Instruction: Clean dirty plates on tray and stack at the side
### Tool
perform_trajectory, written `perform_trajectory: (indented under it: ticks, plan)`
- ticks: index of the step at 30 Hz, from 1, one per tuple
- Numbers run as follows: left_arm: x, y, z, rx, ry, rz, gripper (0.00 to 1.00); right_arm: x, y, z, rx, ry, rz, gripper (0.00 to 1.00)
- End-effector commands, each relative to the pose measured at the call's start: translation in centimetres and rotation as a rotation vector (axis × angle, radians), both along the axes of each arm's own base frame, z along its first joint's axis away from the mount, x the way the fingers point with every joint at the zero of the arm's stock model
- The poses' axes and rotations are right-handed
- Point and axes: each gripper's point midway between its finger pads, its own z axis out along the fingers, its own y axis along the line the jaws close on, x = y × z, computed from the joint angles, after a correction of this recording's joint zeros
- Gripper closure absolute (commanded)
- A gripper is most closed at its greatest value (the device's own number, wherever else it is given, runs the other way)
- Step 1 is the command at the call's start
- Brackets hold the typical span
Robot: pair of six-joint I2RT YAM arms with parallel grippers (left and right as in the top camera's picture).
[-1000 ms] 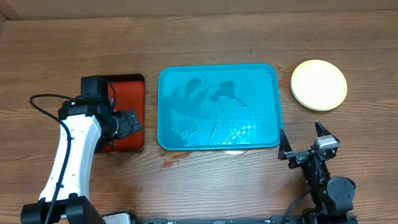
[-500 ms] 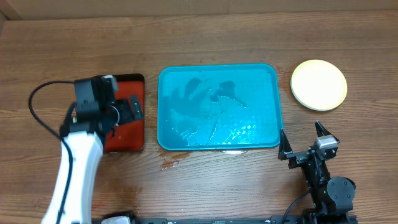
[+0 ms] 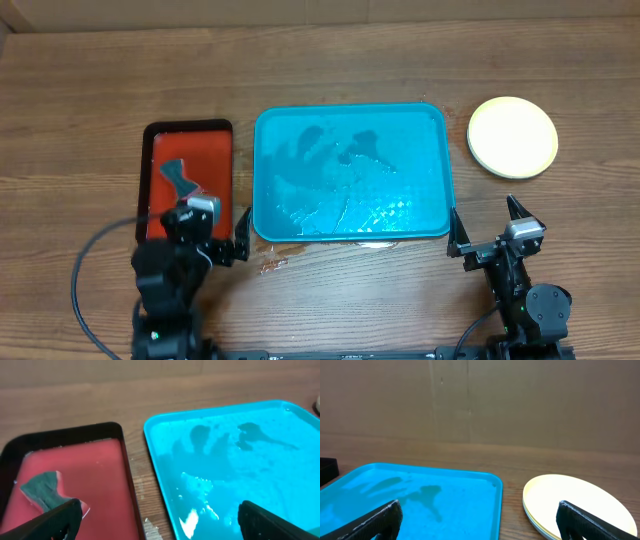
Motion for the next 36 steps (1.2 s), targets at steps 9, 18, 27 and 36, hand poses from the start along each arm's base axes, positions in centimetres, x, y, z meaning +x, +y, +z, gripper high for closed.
perform_trajectory:
  ticks: [9, 18, 27, 36]
  plan:
    - [-1.5, 0.8, -1.0, -0.085, -0.164, 0.101, 0.00, 0.1, -0.3, -0.2, 0.004, -0.003, -0.017, 0.00]
    - [-2.0, 1.5, -0.1, -0.067, -0.209, 0.137, 0.00, 0.1, -0.3, -0.2, 0.004, -0.003, -0.017, 0.00]
    - [-2.4, 1.3, 2.5, -0.057, -0.327, 0.128, 0.00, 0.1, -0.3, -0.2, 0.004, -0.003, -0.017, 0.00]
    - [-2.4, 1.7, 2.3, -0.050, -0.319, 0.152, 0.00, 0.1, -0.3, -0.2, 0.004, -0.003, -0.017, 0.00]
